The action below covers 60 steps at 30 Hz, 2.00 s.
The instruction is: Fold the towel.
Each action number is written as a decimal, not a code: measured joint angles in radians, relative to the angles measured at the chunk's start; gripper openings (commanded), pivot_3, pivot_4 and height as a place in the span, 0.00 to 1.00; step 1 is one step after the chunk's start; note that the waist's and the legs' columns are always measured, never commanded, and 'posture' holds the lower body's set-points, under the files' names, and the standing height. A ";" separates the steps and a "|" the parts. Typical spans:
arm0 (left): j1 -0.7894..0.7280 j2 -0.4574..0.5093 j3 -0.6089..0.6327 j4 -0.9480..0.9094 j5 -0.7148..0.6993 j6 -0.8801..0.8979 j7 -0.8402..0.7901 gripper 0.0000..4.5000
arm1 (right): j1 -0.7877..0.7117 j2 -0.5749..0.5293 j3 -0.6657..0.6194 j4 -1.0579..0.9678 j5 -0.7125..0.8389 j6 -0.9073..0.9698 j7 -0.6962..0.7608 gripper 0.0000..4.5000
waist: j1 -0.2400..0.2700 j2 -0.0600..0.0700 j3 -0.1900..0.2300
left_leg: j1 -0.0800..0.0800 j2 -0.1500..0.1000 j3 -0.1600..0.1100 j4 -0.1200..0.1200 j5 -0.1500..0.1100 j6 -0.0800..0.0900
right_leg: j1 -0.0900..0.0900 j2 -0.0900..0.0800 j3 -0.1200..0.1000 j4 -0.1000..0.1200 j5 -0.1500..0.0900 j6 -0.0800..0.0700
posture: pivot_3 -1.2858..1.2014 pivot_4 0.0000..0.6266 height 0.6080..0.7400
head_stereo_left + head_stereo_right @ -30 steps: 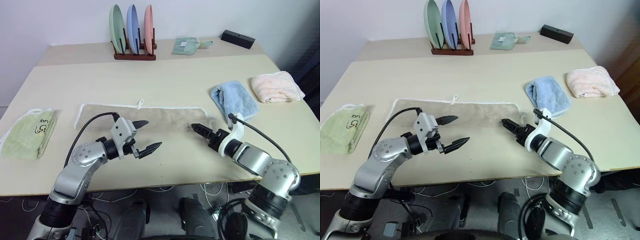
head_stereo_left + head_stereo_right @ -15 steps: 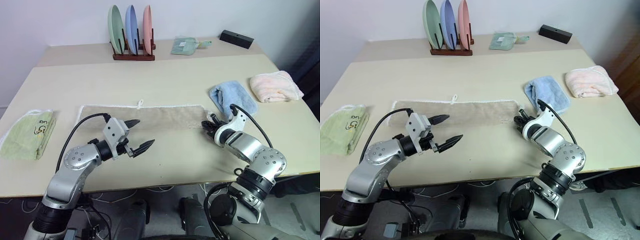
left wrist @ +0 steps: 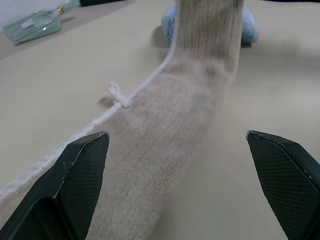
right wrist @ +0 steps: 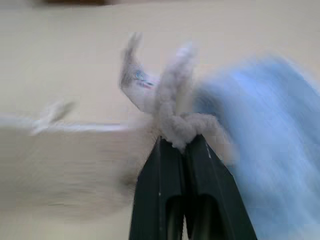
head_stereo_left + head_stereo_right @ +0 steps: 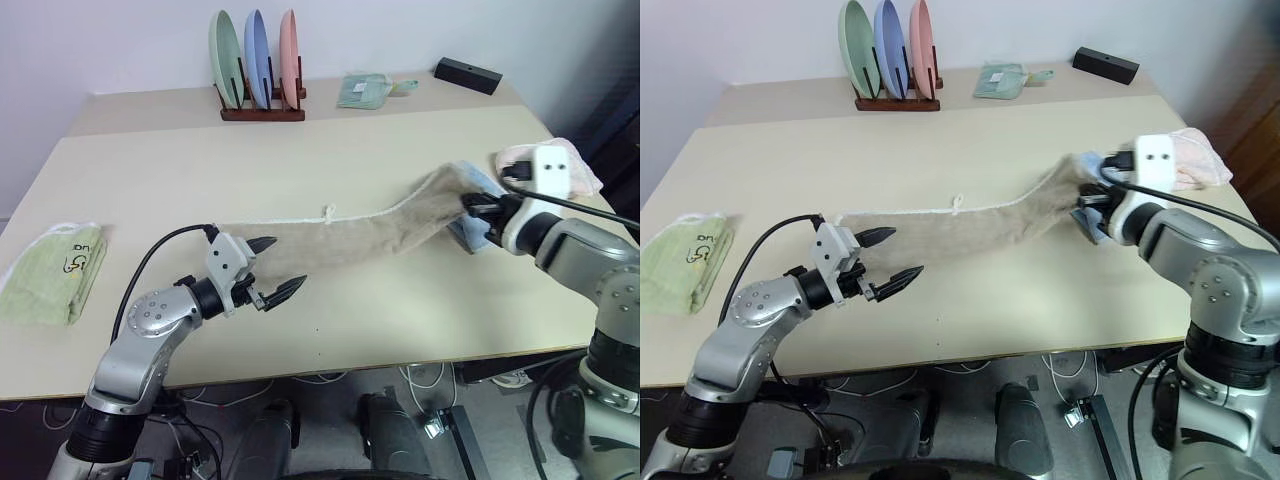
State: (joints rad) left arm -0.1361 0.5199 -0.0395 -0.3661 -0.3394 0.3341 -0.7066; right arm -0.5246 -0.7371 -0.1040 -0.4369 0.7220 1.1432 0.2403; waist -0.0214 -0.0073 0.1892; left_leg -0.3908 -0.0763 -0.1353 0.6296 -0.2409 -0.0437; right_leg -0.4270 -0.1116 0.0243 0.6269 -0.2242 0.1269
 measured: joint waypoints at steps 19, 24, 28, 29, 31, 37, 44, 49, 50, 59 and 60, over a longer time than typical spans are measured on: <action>0.006 -0.032 -0.026 -0.031 0.013 0.009 0.043 1.00 | -0.064 0.165 0.507 0.155 -0.406 -0.275 0.225 0.01 | 0.009 -0.002 0.000 | -0.001 0.000 -0.001 0.000 0.000 0.000 | 0.000 -0.001 0.000 -0.003 0.000 0.000 | 0.52 0.24 1.00; 0.012 -0.032 -0.026 -0.031 0.014 0.012 0.049 1.00 | -0.020 0.097 0.414 0.087 -0.404 -0.261 0.263 0.01 | 0.011 -0.002 0.000 | -0.002 0.000 -0.001 0.000 0.000 0.000 | 0.001 -0.001 0.000 -0.005 0.000 0.000 | 0.52 0.24 1.00; 0.009 -0.033 -0.029 -0.029 0.014 0.011 0.048 1.00 | 0.005 0.076 0.321 0.064 -0.391 -0.227 0.275 0.01 | 0.009 -0.002 0.000 | -0.001 0.000 -0.001 0.000 0.000 0.000 | 0.001 -0.001 0.000 -0.005 0.001 0.000 | 0.52 0.24 1.00; 0.006 -0.035 -0.030 -0.029 0.014 0.011 0.047 1.00 | 0.006 0.076 0.280 0.064 -0.380 -0.207 0.274 0.01 | 0.010 -0.002 0.000 | -0.002 0.000 -0.001 0.000 0.000 0.000 | 0.001 -0.001 0.000 -0.005 0.001 0.000 | 0.52 0.24 1.00; 0.004 -0.036 -0.032 -0.028 0.014 0.011 0.044 1.00 | 0.006 0.077 0.178 0.063 -0.351 -0.153 0.264 0.01 | 0.011 -0.002 0.000 | -0.002 0.000 -0.001 0.000 0.000 0.000 | 0.001 -0.001 0.000 -0.005 0.001 0.000 | 0.52 0.24 1.00; 0.003 -0.040 -0.032 -0.018 0.015 0.010 0.035 1.00 | 0.055 0.147 -0.138 0.057 -0.264 0.053 0.182 0.01 | 0.014 -0.002 0.000 | -0.002 0.000 -0.001 0.000 0.000 0.000 | 0.002 -0.001 0.000 -0.006 0.001 0.000 | 0.52 0.24 1.00; 0.002 -0.053 -0.052 -0.015 0.022 0.009 0.032 1.00 | 0.111 0.317 -0.452 0.058 -0.233 0.321 0.043 0.01 | 0.010 -0.001 0.000 | -0.001 0.000 -0.001 0.000 0.000 0.000 | 0.001 -0.001 0.000 -0.006 0.001 0.000 | 0.52 0.24 1.00; -0.009 -0.054 -0.055 0.000 0.023 0.009 0.028 1.00 | 0.104 0.421 -0.598 0.058 -0.285 0.455 -0.048 0.01 | 0.010 -0.001 0.000 | -0.001 0.000 -0.001 0.000 0.000 0.000 | 0.001 -0.001 0.000 -0.006 0.001 0.000 | 0.52 0.24 1.00; -0.010 -0.054 -0.055 0.002 0.023 0.009 0.027 1.00 | 0.104 0.430 -0.605 0.057 -0.291 0.460 -0.057 0.01 | 0.010 -0.001 0.000 | -0.001 0.000 -0.001 0.000 0.000 0.000 | 0.001 -0.001 0.000 -0.006 0.001 0.000 | 0.52 0.24 1.00; -0.017 -0.070 -0.065 0.007 0.026 0.005 0.026 1.00 | 0.105 0.499 -0.618 -0.018 -0.307 0.458 -0.066 0.60 | 0.009 -0.001 0.000 | -0.001 0.000 -0.001 0.000 0.000 0.000 | 0.002 0.000 0.000 -0.006 0.001 0.000 | 0.52 0.24 1.00; -0.017 -0.071 -0.066 0.008 0.026 0.005 0.026 1.00 | 0.105 0.505 -0.622 -0.028 -0.308 0.457 -0.069 0.69 | 0.009 -0.001 0.000 | -0.001 0.000 -0.001 0.000 0.000 0.000 | 0.001 -0.001 0.000 -0.006 0.001 0.000 | 0.52 0.24 1.00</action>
State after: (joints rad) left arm -0.1528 0.4485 -0.1053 -0.3585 -0.3132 0.3390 -0.6804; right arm -0.4191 -0.2321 -0.7263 -0.4645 0.4138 1.6001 0.1716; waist -0.0126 -0.0081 0.1888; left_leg -0.3919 -0.0766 -0.1360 0.6292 -0.2410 -0.0437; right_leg -0.4255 -0.1121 0.0240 0.6212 -0.2233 0.1267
